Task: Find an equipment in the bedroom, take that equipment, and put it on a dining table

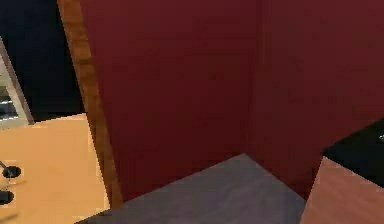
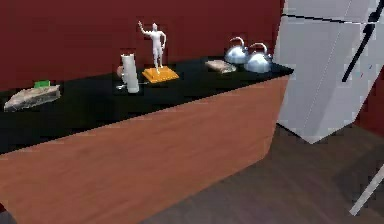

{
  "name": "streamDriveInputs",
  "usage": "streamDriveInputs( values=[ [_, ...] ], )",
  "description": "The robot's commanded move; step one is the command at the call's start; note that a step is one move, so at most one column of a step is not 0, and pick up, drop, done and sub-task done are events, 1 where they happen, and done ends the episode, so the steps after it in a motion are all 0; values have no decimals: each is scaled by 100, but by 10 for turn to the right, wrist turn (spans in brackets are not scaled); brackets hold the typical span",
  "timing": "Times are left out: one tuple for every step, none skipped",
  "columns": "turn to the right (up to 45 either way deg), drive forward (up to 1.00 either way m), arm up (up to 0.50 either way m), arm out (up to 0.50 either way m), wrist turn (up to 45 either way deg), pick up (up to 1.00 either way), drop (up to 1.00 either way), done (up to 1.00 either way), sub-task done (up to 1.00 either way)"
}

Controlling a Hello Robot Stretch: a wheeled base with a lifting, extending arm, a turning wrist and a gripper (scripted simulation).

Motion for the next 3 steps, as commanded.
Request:
streamDriveInputs(
  values=[
    [-450, 0, 0, 0, 0, 0, 0, 0, 0],
    [0, 100, 0, 0, 0, 0, 0, 0, 0],
    [-30, 0, 0, 0, 0, 0, 0, 0, 0]
  ],
)
